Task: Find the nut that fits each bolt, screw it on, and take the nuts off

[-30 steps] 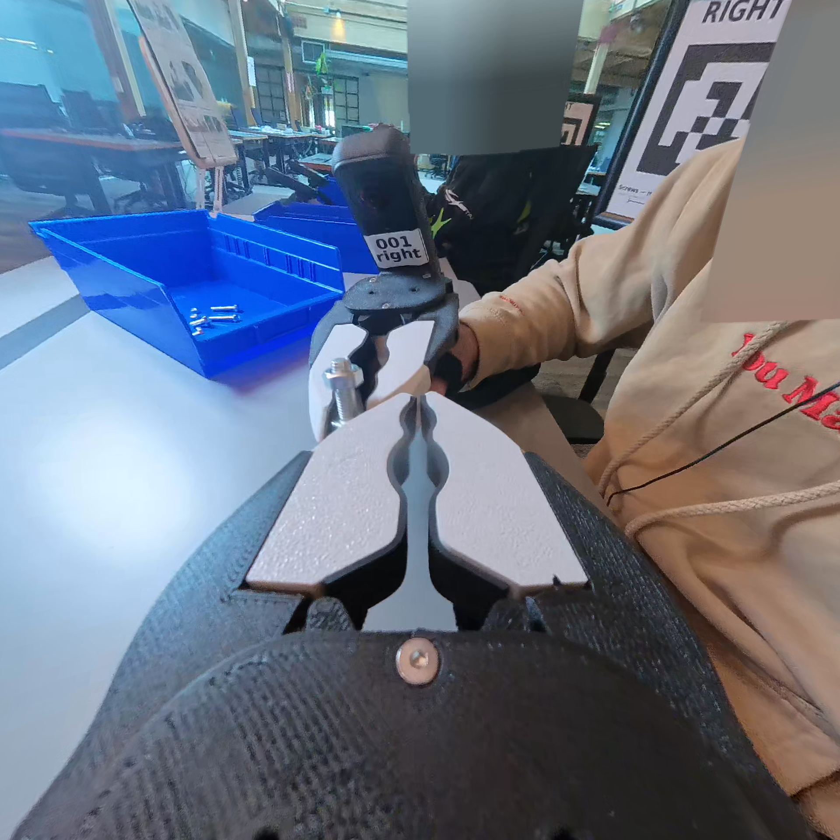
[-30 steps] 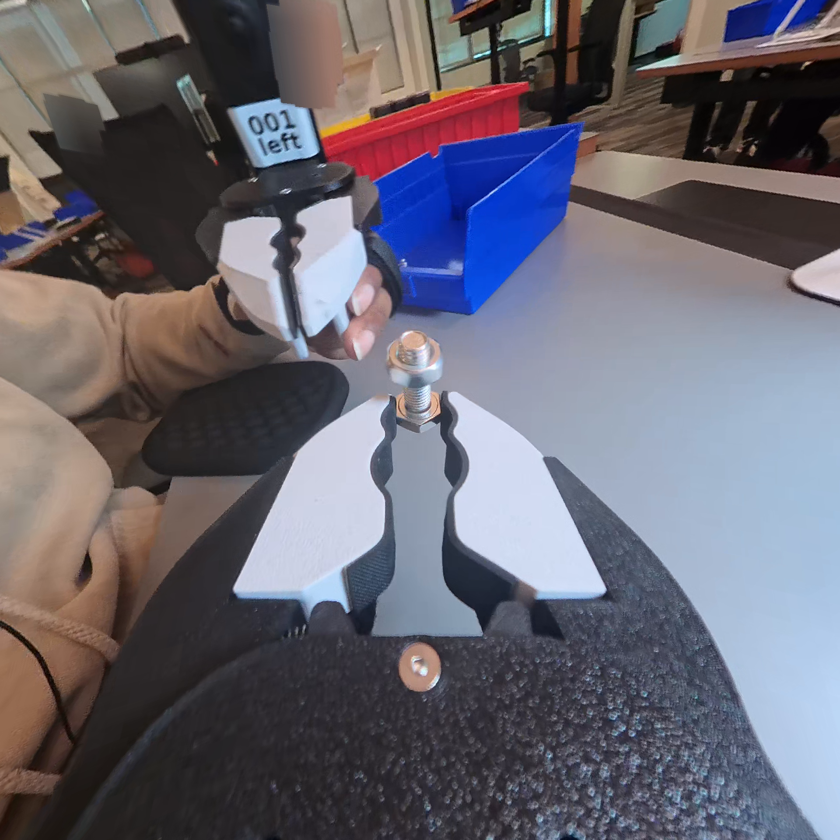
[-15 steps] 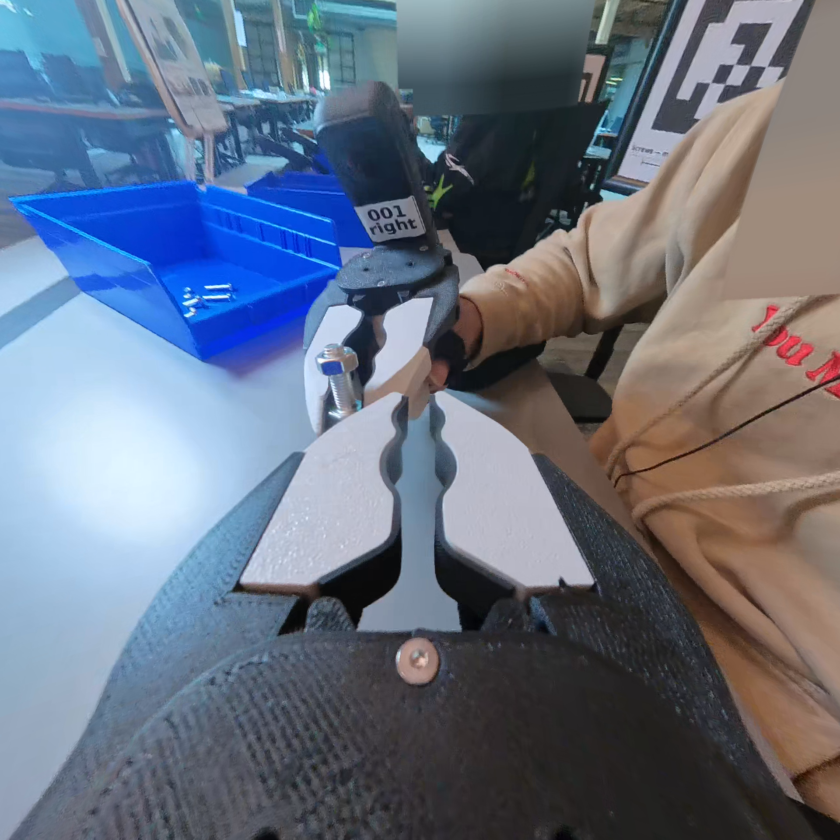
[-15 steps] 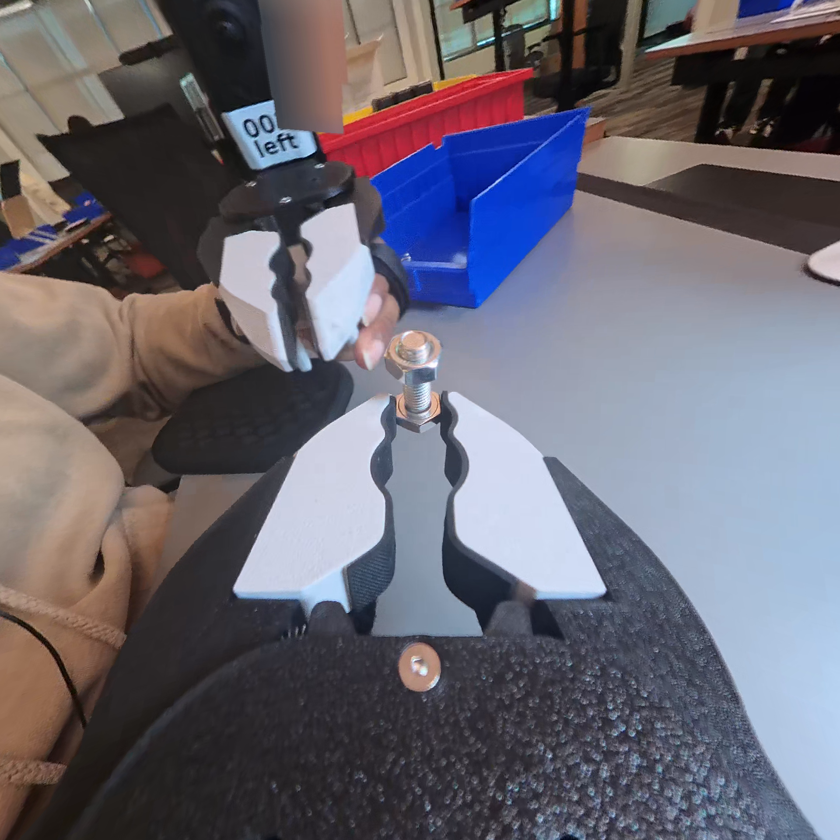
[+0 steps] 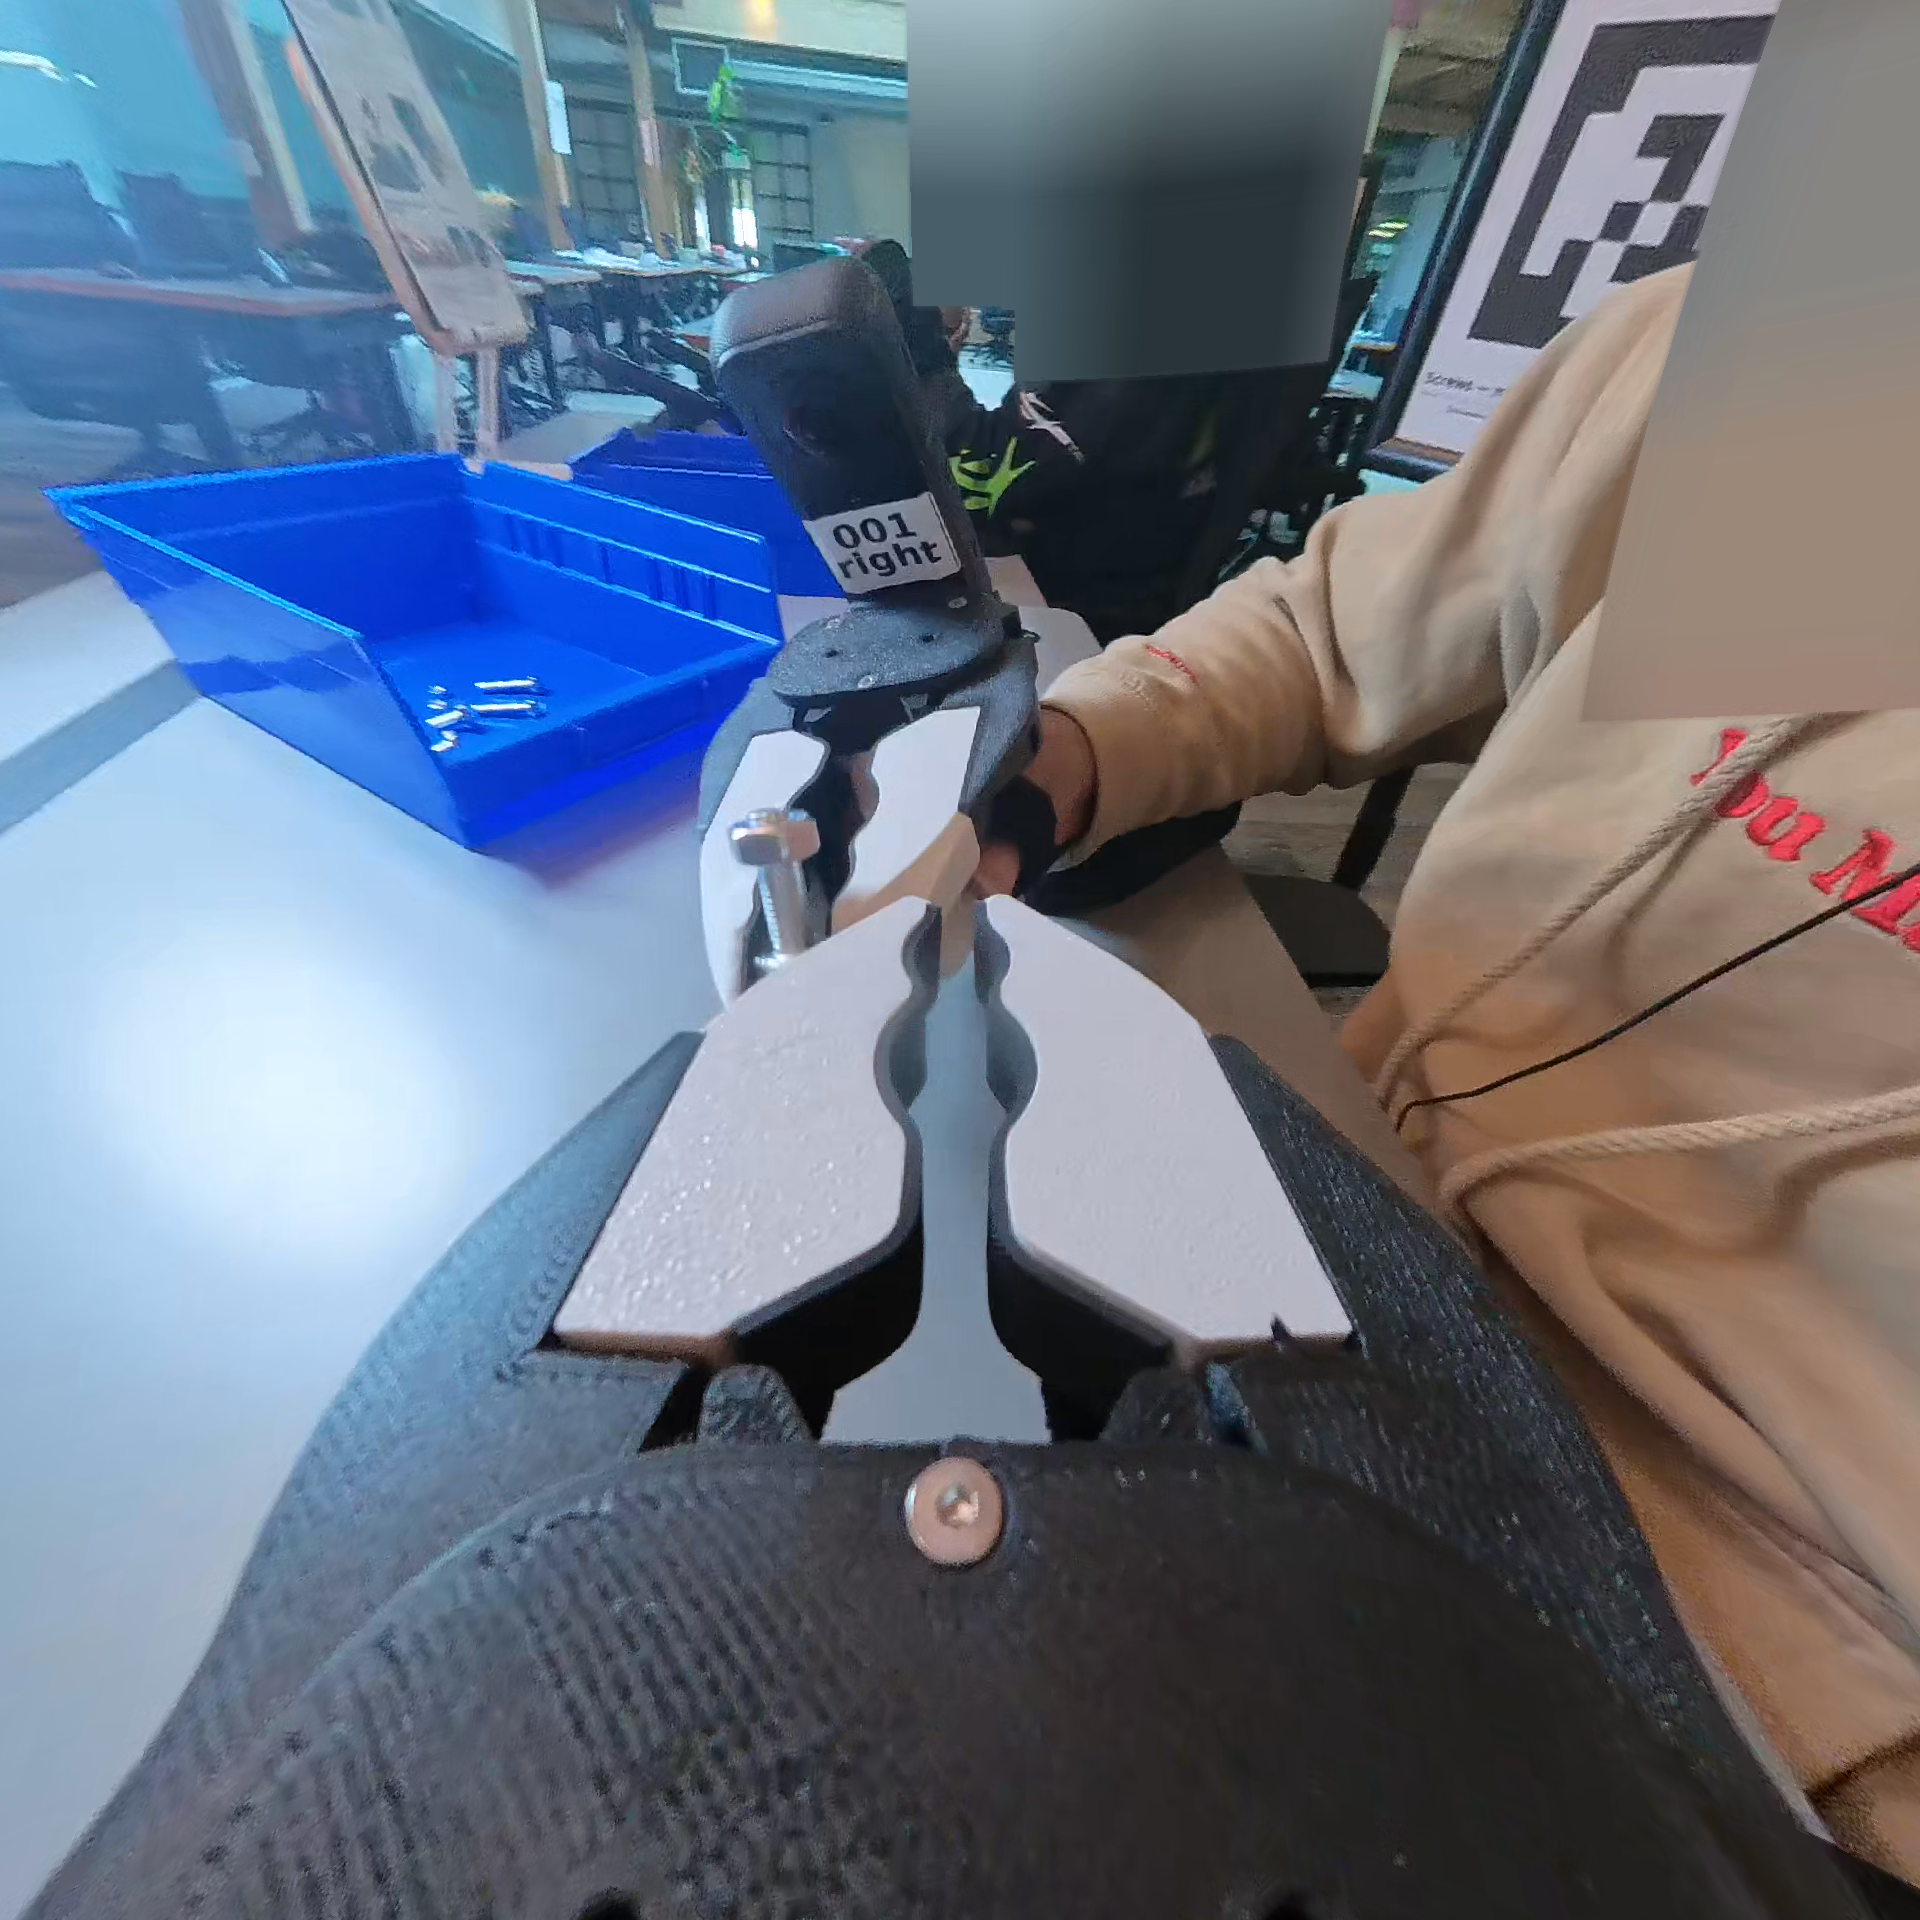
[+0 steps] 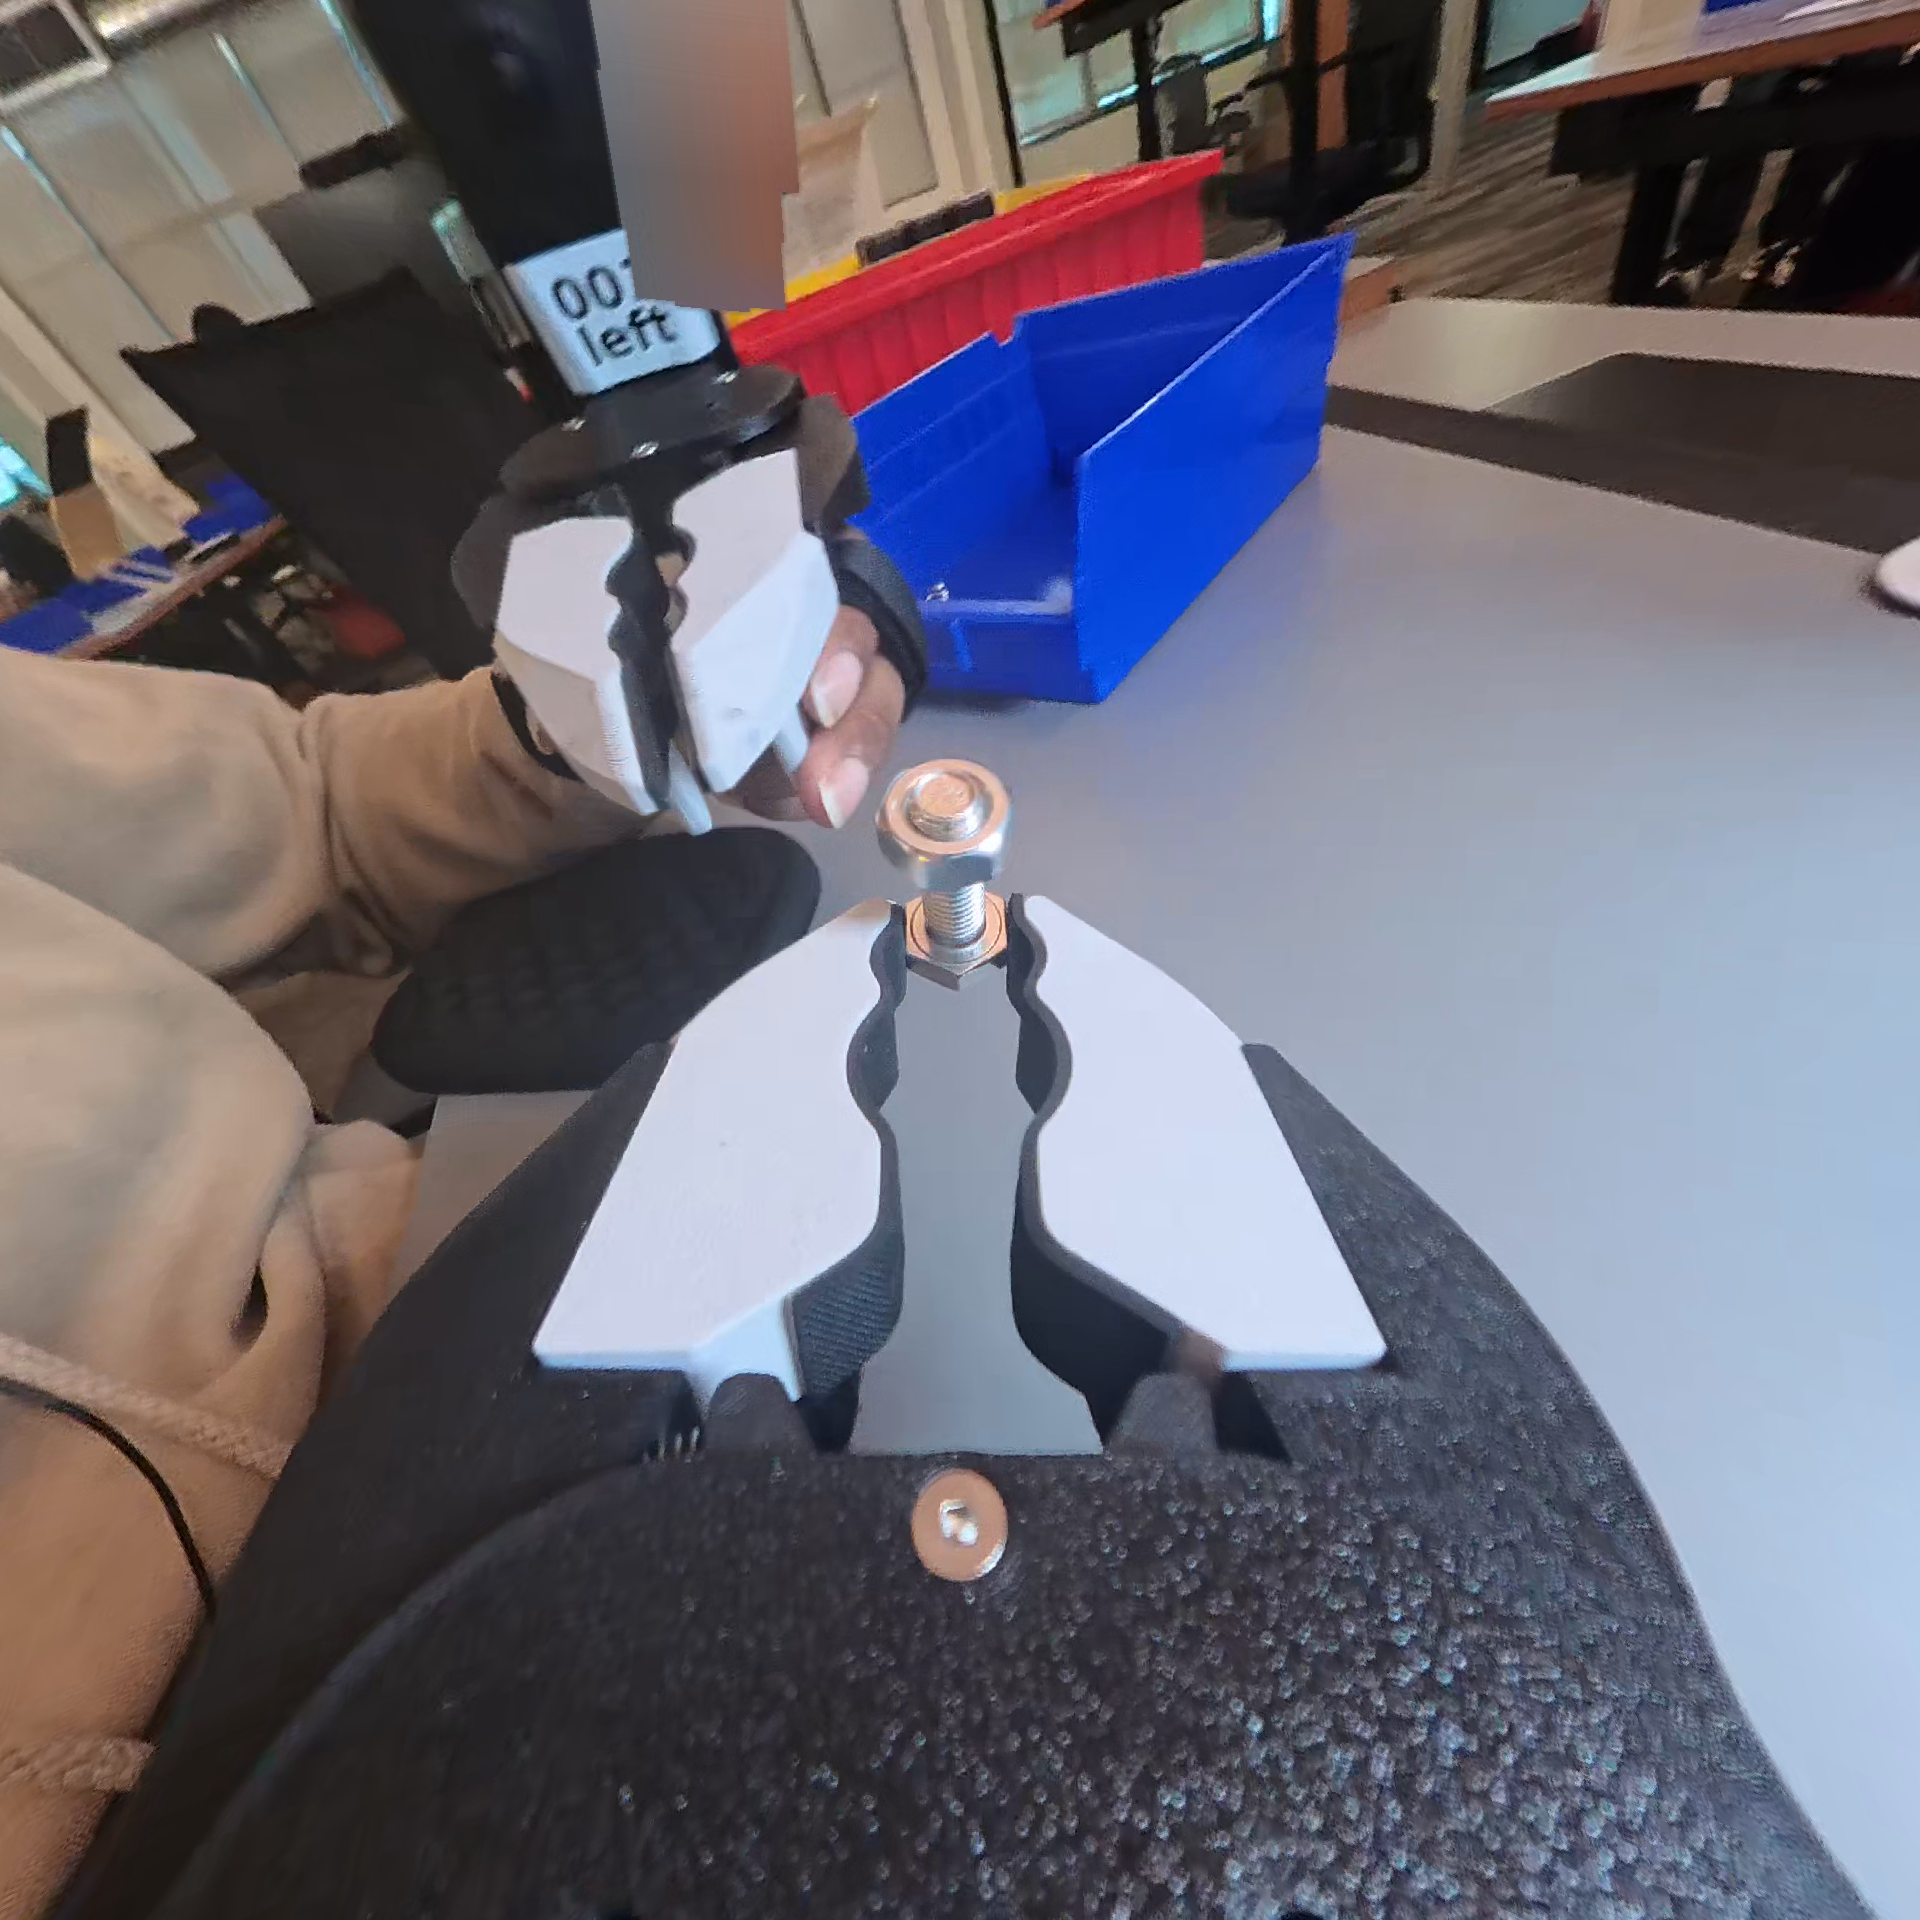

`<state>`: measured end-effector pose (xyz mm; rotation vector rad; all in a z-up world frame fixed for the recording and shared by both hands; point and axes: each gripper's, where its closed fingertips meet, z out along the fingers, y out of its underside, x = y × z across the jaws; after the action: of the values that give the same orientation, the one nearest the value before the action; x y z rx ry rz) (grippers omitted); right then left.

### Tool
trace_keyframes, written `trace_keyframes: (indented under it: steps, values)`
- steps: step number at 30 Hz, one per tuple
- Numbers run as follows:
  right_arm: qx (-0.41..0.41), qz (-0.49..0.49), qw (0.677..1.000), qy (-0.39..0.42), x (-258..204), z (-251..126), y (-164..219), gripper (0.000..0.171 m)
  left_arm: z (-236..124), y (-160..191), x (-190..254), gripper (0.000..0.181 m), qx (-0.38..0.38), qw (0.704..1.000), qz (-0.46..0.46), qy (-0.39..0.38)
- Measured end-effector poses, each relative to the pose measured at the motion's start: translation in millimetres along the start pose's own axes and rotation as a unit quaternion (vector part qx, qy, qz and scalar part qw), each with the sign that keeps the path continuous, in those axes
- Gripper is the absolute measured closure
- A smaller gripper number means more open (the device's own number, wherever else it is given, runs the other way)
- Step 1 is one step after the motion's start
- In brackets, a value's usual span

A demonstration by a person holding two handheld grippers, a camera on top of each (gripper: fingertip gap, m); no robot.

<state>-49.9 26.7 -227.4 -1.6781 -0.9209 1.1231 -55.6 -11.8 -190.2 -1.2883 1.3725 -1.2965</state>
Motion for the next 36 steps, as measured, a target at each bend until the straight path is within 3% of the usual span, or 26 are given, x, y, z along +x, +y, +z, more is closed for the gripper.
trace_keyframes:
  steps: [8,12,14,17,23,28,29,30,33,36]
  values:
    - [-0.028,-0.025,0.999,-0.034,-21.7,12.1,12.9,0.153,12.8,8.5,-11.9,0.138,-0.006,0.999,0.016,-0.050]
    - [-0.022,-0.021,0.999,-0.025,-16.4,8.8,9.7,0.153,15.9,11.7,-5.7,0.137,-0.018,0.999,0.018,-0.037]
    - [-0.004,-0.004,1.000,-0.011,-7.0,3.4,3.0,0.153,8.5,9.5,5.3,0.176,-0.020,1.000,0.014,0.008]
    - [0.007,0.003,1.000,0.000,0.9,-3.4,-3.5,0.153,3.7,4.8,-2.6,0.168,-0.011,1.000,0.022,-0.019]
    - [-0.019,-0.009,0.999,-0.033,-18.7,10.0,9.8,0.153,10.9,5.0,-12.7,0.135,0.002,0.998,0.022,-0.055]
    - [-0.020,-0.009,0.999,-0.033,-18.2,10.4,10.1,0.153,15.6,10.2,-6.0,0.135,-0.013,0.999,0.022,-0.040]
    - [-0.014,-0.006,1.000,-0.027,-15.5,8.9,8.3,0.153,13.3,8.9,-5.3,0.144,-0.012,0.999,0.020,-0.035]
    - [-0.006,0.003,1.000,-0.023,-12.1,6.6,5.1,0.153,10.3,8.3,-1.3,0.164,-0.014,1.000,0.018,-0.018]
    - [-0.006,0.003,1.000,-0.010,-5.3,2.6,2.7,0.153,7.0,3.6,-7.0,0.161,-0.001,0.999,0.022,-0.037]
    - [-0.027,-0.004,0.999,-0.021,-12.7,8.4,10.9,0.153,10.7,3.3,-10.8,0.146,0.004,0.998,0.026,-0.053]
